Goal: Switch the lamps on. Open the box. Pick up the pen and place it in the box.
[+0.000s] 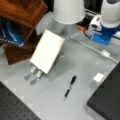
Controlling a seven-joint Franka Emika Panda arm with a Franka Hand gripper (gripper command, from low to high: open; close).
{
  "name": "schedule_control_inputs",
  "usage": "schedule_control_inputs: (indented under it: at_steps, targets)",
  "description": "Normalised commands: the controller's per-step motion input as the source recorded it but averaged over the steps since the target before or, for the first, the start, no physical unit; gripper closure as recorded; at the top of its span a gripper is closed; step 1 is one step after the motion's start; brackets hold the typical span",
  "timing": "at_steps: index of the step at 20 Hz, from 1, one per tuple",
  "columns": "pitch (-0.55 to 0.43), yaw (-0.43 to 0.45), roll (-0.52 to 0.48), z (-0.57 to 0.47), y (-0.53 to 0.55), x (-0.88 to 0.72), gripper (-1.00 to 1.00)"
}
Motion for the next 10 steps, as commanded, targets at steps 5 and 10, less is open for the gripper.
schedule_control_inputs:
  at_steps: [5, 10]
  targets:
    - [-0.466, -0.119, 0.096, -0.49, -0.04, -0.67, 1.00]
    - [-0.509, -0.107, 0.106, -0.40, -0.08, -0.68, 1.00]
